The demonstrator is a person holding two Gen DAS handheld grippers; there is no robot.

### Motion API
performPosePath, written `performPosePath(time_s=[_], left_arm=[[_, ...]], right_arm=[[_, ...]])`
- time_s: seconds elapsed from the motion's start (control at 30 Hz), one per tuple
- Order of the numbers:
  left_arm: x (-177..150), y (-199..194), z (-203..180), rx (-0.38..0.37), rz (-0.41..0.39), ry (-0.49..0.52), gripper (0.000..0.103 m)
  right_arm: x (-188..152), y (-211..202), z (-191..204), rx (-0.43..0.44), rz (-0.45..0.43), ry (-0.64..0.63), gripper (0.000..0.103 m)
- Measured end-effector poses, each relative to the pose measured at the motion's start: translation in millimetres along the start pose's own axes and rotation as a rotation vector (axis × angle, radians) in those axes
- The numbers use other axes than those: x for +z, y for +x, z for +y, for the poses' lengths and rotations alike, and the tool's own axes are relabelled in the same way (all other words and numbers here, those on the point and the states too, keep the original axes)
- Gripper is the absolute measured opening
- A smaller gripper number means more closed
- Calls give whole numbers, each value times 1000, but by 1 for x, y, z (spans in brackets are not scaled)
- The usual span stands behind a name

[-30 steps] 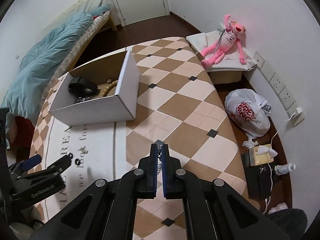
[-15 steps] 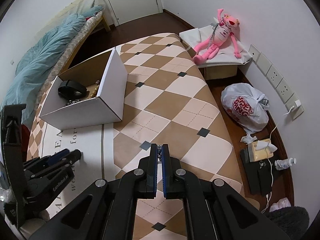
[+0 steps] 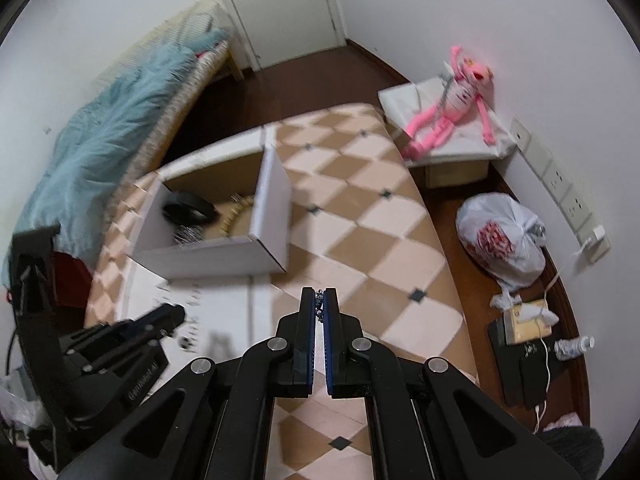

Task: Organize jewelry
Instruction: 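Lower both held pieces into the white box and open both tools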

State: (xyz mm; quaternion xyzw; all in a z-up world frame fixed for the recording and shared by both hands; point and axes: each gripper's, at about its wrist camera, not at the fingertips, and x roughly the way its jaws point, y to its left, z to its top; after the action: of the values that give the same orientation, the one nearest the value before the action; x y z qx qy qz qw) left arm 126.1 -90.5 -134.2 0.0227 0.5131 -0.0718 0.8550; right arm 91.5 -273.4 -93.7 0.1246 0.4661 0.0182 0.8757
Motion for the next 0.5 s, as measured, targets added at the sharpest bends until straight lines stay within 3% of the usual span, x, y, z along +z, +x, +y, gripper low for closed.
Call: performPosePath(time_s=[0.27, 0.5], left_arm=[[45, -38, 18, -83, -41, -50, 6], [81, -23, 39, -89, -1, -91, 6]], right_arm=[[64, -48, 34, 115, -98, -75, 4], [111, -24, 72, 157, -57, -160, 4]])
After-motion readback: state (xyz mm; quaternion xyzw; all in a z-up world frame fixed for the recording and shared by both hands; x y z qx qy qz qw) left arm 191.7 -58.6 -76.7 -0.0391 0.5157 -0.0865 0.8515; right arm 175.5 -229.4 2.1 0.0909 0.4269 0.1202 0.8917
